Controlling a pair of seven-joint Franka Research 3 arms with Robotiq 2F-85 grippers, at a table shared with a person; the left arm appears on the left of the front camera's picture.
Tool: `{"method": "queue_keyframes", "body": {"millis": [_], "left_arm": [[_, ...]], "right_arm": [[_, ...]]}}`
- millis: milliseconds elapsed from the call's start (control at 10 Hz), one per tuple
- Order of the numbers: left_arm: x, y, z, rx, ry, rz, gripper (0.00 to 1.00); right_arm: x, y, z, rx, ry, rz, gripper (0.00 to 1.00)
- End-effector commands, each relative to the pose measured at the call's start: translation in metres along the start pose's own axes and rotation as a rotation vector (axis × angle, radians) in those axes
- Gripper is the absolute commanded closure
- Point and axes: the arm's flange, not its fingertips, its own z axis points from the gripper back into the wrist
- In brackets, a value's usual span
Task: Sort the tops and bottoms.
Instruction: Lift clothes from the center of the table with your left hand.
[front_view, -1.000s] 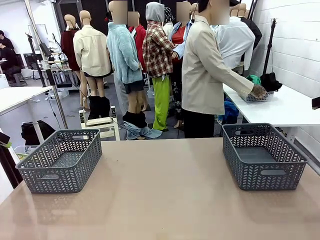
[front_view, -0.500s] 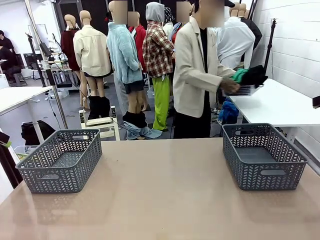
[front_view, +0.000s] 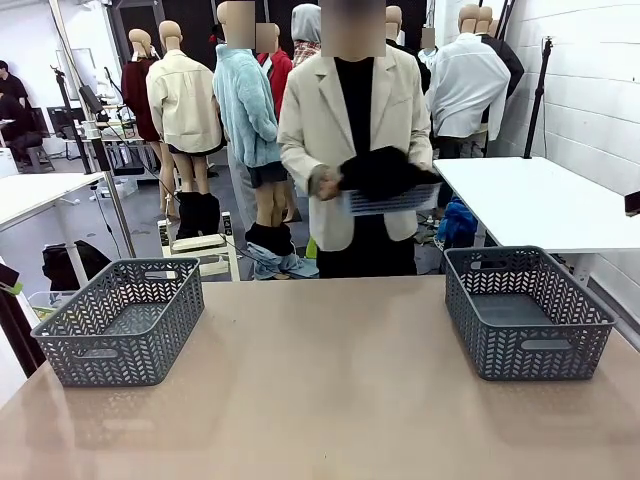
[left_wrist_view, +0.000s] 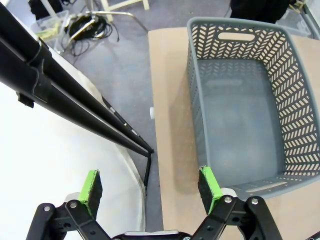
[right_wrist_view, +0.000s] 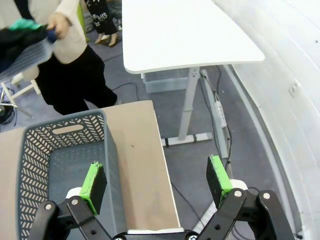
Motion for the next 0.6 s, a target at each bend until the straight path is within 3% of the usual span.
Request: {"method": "queue_keyframes", "body": {"millis": [0, 500], "left_arm": [[-0.0082, 0.0002, 0.0013, -0.006, 0.000, -0.002, 0.00], [-0.0082, 0.0002, 0.0013, -0.006, 0.000, -0.002, 0.00]], "right_arm": [[0.0003, 0.0022, 0.0031, 0.000, 0.014, -0.004, 0.00], [0.0003, 0.0022, 0.0031, 0.000, 0.014, -0.004, 0.00]]}}
